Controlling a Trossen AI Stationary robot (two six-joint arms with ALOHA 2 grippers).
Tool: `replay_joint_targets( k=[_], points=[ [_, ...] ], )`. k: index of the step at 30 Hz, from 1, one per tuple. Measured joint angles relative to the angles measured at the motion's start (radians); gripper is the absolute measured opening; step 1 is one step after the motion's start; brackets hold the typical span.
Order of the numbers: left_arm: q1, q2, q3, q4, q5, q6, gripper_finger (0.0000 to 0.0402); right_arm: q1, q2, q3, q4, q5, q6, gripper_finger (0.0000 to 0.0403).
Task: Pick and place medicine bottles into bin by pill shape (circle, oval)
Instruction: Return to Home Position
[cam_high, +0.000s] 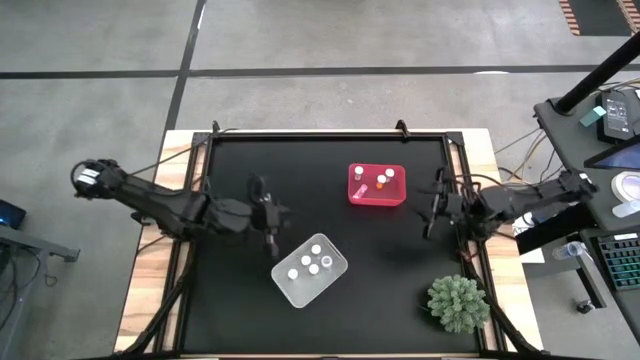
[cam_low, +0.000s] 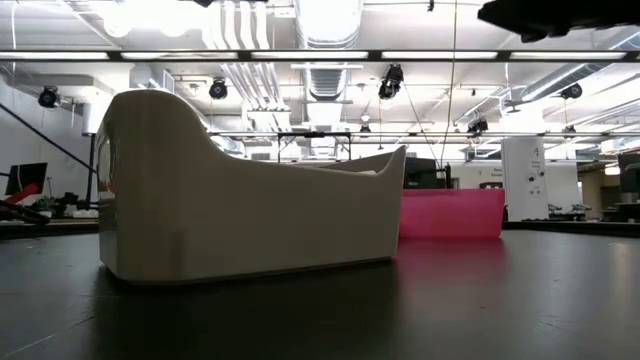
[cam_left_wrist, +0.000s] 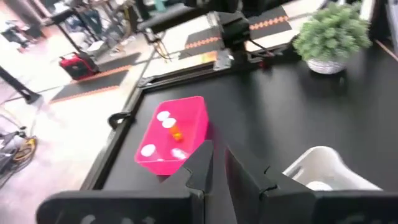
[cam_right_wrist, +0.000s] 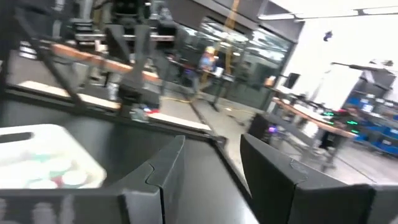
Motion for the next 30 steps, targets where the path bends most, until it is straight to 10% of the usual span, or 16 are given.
replay_joint_targets(
  k=[15, 30],
  points=[
    [0.134, -0.394, -0.352, 0.121, 0.0, 0.001, 0.0026, -0.376, -0.005, 0.0, -0.014, -0.275, 0.019, 0.0146],
    [0.135, -0.711, -0.581, 0.161, 0.001, -0.004, 0.0026, -0.416, -0.245, -0.003, -0.285, -0.318, 0.136, 0.0128]
  ],
)
